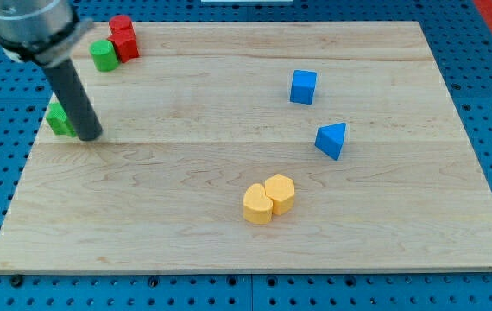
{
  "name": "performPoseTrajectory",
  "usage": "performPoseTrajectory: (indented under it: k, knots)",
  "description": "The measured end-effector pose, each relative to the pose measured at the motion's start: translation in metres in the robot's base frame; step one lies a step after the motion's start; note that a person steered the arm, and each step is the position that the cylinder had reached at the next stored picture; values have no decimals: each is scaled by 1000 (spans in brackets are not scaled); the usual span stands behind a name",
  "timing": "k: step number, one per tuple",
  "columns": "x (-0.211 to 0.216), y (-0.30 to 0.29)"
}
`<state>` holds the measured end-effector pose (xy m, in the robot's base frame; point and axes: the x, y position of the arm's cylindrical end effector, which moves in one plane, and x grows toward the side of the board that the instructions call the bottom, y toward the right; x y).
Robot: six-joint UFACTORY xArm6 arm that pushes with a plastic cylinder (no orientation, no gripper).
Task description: Push the green star into the green circle
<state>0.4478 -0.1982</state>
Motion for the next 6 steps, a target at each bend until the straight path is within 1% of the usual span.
performPoseTrajectory:
  k: [1,2,3,4,5,6]
  knots:
    - [12,-60]
    - [-47,-62]
    - [-65,-34]
    - [-90,-31]
    - [-98,-31]
    - [-93,-14]
